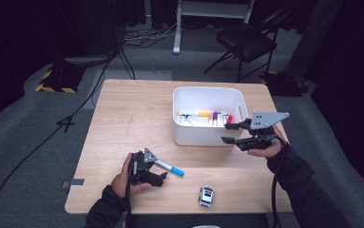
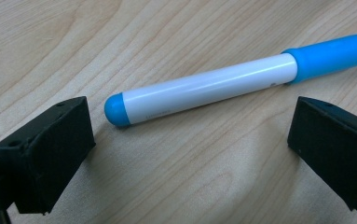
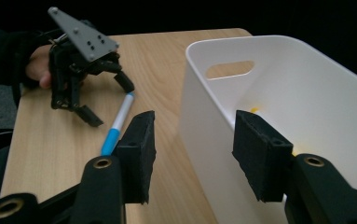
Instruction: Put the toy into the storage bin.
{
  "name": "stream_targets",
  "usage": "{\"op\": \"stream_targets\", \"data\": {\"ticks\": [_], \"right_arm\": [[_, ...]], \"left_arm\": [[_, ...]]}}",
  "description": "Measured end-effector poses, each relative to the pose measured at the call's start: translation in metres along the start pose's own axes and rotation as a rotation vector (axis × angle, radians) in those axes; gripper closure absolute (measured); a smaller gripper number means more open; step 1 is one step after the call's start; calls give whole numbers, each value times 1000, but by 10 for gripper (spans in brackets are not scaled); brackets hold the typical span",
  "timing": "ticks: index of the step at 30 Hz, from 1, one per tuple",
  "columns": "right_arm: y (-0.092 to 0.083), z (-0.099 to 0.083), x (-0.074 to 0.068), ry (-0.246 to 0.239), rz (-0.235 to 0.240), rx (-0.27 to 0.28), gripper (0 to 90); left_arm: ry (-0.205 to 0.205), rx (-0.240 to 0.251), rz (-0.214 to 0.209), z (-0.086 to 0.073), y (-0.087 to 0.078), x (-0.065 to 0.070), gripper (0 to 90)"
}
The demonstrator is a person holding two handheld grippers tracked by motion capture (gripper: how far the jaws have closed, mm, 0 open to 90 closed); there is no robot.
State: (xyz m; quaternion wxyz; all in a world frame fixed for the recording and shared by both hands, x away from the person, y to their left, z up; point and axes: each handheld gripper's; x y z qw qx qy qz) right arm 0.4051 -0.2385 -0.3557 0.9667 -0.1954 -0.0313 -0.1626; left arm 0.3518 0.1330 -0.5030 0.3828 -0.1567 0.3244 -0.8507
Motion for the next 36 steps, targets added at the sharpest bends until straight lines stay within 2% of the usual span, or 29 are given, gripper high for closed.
{"op": "stream_targets", "data": {"ticks": [5, 9, 12, 14, 22, 27, 32, 36], "right_arm": [[16, -16, -19, 8, 57, -6, 495], [39, -31, -30, -6, 101, -37, 496], [61, -42, -35, 8, 147, -70, 497], [77, -47, -37, 1, 165, -103, 490], [121, -64, -44, 32, 262, -137, 471], [137, -68, -51, 7, 289, -171, 459], [148, -70, -55, 12, 316, -178, 441], [157, -72, -65, -17, 331, -200, 439]], "left_arm": [[0, 0, 0, 0, 0, 0, 5], [-1, 0, 0, 0, 0, 0, 5], [1, 0, 0, 0, 0, 0, 5], [0, 0, 0, 0, 0, 0, 5], [0, 0, 0, 0, 0, 0, 5], [0, -1, 0, 0, 0, 0, 5], [0, -1, 0, 0, 0, 0, 5], [-1, -1, 0, 0, 0, 0, 5]]}}
Point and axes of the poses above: each handheld gripper's, and its own axes: y roughly forward along the jaws, z roughly out of its top, x roughly to its right, and after that the axes turned 7 degrees about x, right-handed
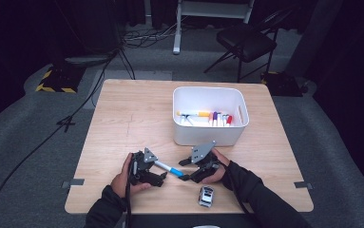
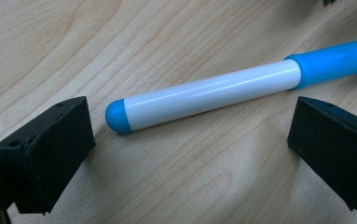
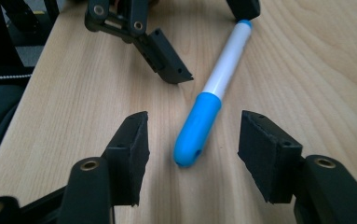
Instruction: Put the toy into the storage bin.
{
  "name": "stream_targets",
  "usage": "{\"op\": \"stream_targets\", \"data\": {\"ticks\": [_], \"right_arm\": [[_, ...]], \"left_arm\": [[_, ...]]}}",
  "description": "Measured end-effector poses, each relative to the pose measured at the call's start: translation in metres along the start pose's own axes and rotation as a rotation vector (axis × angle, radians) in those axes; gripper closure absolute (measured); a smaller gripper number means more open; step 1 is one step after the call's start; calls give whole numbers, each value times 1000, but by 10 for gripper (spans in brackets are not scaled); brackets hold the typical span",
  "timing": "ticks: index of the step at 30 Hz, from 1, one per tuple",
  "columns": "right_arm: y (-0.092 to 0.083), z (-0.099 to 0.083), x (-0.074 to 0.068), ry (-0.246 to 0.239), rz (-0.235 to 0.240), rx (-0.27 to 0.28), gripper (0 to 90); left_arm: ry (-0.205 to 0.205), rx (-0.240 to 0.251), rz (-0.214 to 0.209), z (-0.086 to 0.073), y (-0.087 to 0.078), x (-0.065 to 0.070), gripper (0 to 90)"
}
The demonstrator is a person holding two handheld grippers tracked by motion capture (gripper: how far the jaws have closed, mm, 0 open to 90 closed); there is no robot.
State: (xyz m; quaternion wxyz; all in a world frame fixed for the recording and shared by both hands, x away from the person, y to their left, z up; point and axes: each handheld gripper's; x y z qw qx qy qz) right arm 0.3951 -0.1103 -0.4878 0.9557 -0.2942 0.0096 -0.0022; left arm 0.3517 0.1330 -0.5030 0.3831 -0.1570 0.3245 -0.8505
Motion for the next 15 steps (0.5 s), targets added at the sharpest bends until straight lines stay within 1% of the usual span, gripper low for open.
{"op": "stream_targets", "data": {"ticks": [1, 2, 3, 4, 5, 6, 8, 9, 11, 12, 13, 14, 15], "right_arm": [[3, 0, 0, -6, -14, -15, 441], [6, -1, 0, -17, -19, -32, 454], [8, -2, 1, -18, -16, -39, 476], [10, -2, 1, -18, -25, -49, 488], [12, -3, 2, -24, -32, -52, 524], [11, -4, 4, -11, -21, -45, 570], [11, -6, 8, 17, -29, -23, 610], [11, -7, 10, 25, -32, -15, 644], [10, -8, 12, 21, -47, -6, 677], [10, -9, 13, 23, -53, -4, 699], [9, -9, 12, 30, -60, -2, 713], [9, -10, 13, 27, -67, -1, 735], [8, -10, 13, 37, -76, 4, 750]], "left_arm": [[1, 0, 0, 0, 0, 0, 5], [0, 0, 0, 0, 0, 0, 5], [1, 0, 0, 0, 0, 0, 5], [1, 0, 0, 0, 0, 0, 5], [1, 0, 0, 0, 0, 0, 5], [1, -1, 0, 0, 0, 0, 5], [3, -1, 0, 0, 0, 0, 5], [2, -1, -1, 0, 0, 0, 5], [5, 0, 4, 0, 0, 0, 5], [1, -1, 0, 0, 0, 0, 5], [7, 1, 6, 0, 0, 0, 5], [-1, 0, 0, 0, 0, 0, 5], [1, 0, 1, 0, 0, 0, 5]]}}
Point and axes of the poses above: each handheld gripper's, and its own axes: y roughly forward along the jaws, z roughly out of its top, x roughly to its right, and after that the axes turned 7 degrees about x, right-handed
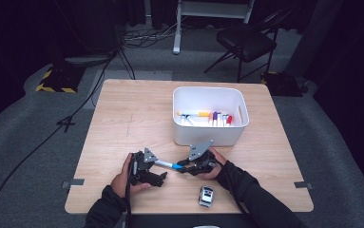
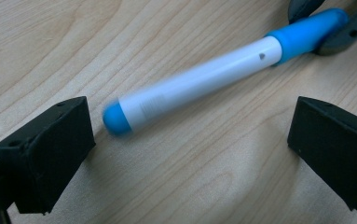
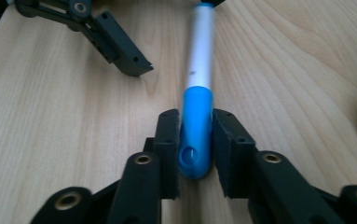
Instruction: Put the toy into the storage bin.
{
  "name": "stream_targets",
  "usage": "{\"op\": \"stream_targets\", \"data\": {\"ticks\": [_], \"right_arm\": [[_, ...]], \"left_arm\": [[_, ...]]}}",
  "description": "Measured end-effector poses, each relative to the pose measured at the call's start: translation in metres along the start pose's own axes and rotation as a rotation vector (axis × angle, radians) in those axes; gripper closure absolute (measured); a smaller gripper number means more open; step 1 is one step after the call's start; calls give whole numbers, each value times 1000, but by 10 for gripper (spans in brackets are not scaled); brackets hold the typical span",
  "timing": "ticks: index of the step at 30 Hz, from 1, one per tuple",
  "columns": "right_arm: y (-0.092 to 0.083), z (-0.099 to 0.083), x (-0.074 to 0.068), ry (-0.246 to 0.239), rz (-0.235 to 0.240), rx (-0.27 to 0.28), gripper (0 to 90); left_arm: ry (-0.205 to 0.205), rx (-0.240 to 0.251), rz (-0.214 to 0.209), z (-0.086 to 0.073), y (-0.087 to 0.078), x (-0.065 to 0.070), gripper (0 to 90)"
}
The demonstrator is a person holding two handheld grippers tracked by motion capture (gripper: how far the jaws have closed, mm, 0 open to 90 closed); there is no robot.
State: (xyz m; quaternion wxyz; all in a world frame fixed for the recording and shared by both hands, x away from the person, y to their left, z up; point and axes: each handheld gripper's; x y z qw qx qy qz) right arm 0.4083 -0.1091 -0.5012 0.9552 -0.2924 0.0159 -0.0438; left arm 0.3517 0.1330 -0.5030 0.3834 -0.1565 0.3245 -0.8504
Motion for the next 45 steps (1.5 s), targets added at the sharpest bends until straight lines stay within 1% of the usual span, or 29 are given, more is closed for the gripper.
{"op": "stream_targets", "data": {"ticks": [1, 2, 3, 5, 7, 8, 11, 12, 15, 16, 17, 18, 22, 27, 29, 31, 33, 34, 37, 45], "right_arm": [[-1, 0, 1, -1, -2, 3, 753], [-2, -1, 1, -6, -10, -4, 754], [-2, -1, 2, -5, -23, 0, 754], [-5, -3, 3, 3, -30, -1, 755], [-8, -5, 3, 15, -50, 1, 755], [-10, -6, 4, 9, -51, -4, 755], [-19, -8, 3, 15, -56, -6, 756], [-22, -8, 3, 21, -56, 2, 756], [-35, -8, 2, 10, -67, 12, 756], [-39, -7, 0, 13, -71, 18, 756], [-44, -7, 0, 0, -75, 19, 756], [-48, -6, -2, 4, -79, 25, 756], [-68, -1, -5, -6, -104, 56, 756], [-96, 2, -9, -26, -124, 92, 756], [-107, 5, -10, -38, -142, 111, 756], [-118, 8, -12, -44, -150, 130, 756], [-128, 13, -12, -66, -161, 135, 756], [-134, 15, -12, -72, -156, 142, 756], [-149, 23, -13, -91, -166, 157, 756], [-183, 42, -9, -115, -198, 214, 756]], "left_arm": [[1, 0, 1, 0, 0, 0, 5], [-2, 0, -1, 0, 0, 0, 5], [0, 0, -1, 0, 0, 0, 5], [2, 0, 2, 0, 0, 0, 5], [-1, -1, -1, 0, 0, 0, 5], [1, 0, 0, 0, 0, 0, 5], [-1, 0, -1, 0, 0, 0, 5], [2, 0, 2, 0, 0, 0, 5], [-1, 0, -1, 0, 0, 0, 5], [2, 0, 1, 0, 0, 0, 5], [0, -1, -2, 0, 0, 0, 5], [5, 1, 3, 0, 0, 0, 5], [3, 0, 3, 0, 0, 0, 5], [0, 0, -1, 0, 0, 0, 5], [-1, 0, -1, 0, 0, 0, 5], [-1, 0, -1, 0, 0, 0, 5], [-1, 0, -1, 0, 0, 0, 5], [0, 0, -1, 0, 0, 0, 5], [2, 0, 0, 0, 0, 0, 5], [-1, 0, -1, 0, 0, 0, 5]]}}
Point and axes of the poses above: each handheld gripper's, and its own axes: y roughly forward along the jaws, z roughly out of its top, x roughly to its right, and after that the axes turned 7 degrees about x, right-handed
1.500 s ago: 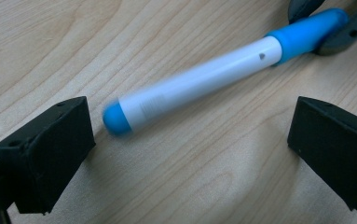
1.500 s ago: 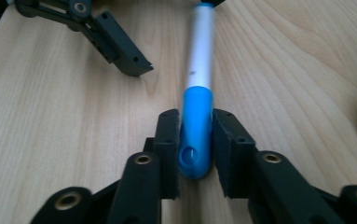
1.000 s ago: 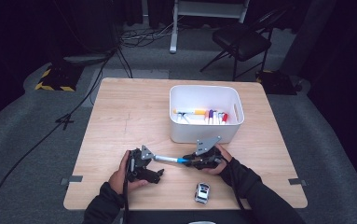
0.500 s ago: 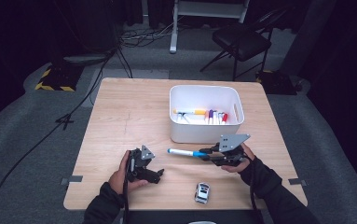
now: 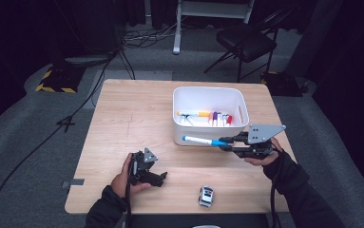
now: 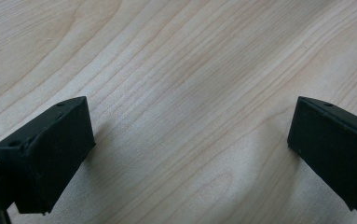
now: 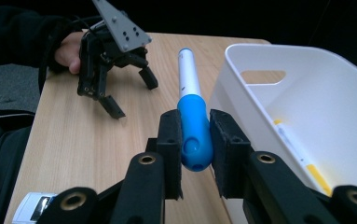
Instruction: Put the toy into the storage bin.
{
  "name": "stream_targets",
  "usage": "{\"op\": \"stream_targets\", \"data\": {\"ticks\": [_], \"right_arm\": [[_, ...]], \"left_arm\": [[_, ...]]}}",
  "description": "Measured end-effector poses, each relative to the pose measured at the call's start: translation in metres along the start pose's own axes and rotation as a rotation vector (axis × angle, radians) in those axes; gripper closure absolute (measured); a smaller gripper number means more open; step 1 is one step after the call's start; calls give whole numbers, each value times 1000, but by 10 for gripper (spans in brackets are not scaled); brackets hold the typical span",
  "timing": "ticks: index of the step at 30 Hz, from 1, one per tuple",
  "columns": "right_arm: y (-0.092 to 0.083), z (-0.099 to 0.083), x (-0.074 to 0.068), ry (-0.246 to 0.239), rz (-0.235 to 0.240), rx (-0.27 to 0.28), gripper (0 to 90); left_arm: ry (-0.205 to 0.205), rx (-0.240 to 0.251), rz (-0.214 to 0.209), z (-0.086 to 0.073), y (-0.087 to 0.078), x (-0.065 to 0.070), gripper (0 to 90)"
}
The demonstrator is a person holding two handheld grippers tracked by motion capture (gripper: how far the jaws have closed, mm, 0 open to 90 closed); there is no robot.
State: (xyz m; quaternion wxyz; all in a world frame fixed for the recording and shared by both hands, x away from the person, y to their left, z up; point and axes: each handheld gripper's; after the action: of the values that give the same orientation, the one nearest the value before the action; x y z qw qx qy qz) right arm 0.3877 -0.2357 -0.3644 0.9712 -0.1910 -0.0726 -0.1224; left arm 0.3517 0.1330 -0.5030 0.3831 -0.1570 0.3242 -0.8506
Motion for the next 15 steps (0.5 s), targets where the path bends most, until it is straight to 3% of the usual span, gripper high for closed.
{"op": "stream_targets", "data": {"ticks": [2, 9, 15], "right_arm": [[-5, 5, 4, -17, -17, -3, 756], [-20, 14, 22, 0, -69, 29, 756], [-27, 23, 35, -5, -106, 13, 756]], "left_arm": [[0, 0, 0, 0, 0, 0, 5], [0, 0, 0, 0, 0, 0, 5], [0, 0, -1, 0, 0, 0, 5]]}}
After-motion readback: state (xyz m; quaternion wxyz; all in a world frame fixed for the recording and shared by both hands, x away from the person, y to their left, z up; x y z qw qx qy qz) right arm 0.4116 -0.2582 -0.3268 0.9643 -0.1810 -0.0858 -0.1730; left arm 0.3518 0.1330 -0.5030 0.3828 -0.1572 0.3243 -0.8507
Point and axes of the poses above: each handheld gripper's, and its own axes: y roughly forward along the jaws, z roughly out of its top, x roughly to its right, and after that the axes turned 7 degrees about x, right-handed
